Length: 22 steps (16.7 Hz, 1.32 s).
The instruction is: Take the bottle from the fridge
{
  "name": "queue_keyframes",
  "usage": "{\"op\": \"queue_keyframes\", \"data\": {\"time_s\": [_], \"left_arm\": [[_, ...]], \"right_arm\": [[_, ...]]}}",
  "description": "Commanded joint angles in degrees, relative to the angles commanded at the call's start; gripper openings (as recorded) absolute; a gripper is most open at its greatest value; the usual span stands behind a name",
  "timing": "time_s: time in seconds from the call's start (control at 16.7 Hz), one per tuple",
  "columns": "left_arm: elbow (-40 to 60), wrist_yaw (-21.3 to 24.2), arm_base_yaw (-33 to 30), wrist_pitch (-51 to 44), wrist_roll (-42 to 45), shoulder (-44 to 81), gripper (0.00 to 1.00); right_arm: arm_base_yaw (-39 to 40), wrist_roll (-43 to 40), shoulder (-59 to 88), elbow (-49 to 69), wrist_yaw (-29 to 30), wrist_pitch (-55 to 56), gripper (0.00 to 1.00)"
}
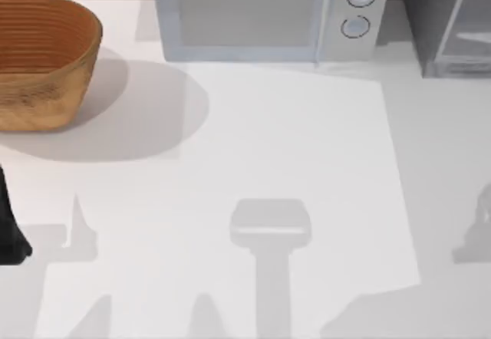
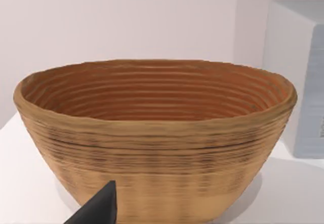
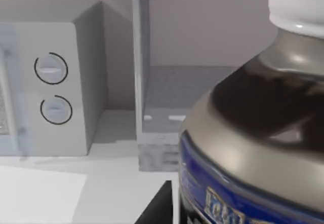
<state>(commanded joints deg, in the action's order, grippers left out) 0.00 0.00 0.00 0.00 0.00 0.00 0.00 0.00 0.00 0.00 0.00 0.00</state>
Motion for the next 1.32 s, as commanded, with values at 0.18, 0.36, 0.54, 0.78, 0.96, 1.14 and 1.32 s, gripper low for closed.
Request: {"op": "queue_keyframes", "data": {"time_s": [0.18, 0.36, 0.54, 0.78, 0.96, 1.14, 1.32], "left_arm": [[0.0, 0.0, 0.0, 0.0, 0.0, 0.0, 1.0], [0.0, 0.0, 0.0, 0.0, 0.0, 0.0, 1.0], [0.0, 0.0, 0.0, 0.0, 0.0, 0.0, 1.0], [0.0, 0.0, 0.0, 0.0, 0.0, 0.0, 1.0], [0.0, 0.0, 0.0, 0.0, 0.0, 0.0, 1.0], [0.0, 0.0, 0.0, 0.0, 0.0, 0.0, 1.0], [0.0, 0.0, 0.0, 0.0, 0.0, 0.0, 1.0]], "right_arm": [[-0.18, 0.11, 0.25, 0.09, -0.09, 0.09, 0.0], [1.38, 0.06, 1.98, 0.36, 1.05, 1.37, 0.0], [7.19, -0.34, 9.1, 1.99, 5.51, 6.44, 0.0], [19.16, -1.63, 26.86, 7.39, 15.6, 17.77, 0.0], [29.44, -2.72, 45.92, 13.8, 25.25, 27.96, 0.0], [39.88, -3.14, 65.74, 21.71, 35.7, 37.92, 0.0], [49.44, -2.48, 80.94, 30.34, 45.9, 46.33, 0.0]]}}
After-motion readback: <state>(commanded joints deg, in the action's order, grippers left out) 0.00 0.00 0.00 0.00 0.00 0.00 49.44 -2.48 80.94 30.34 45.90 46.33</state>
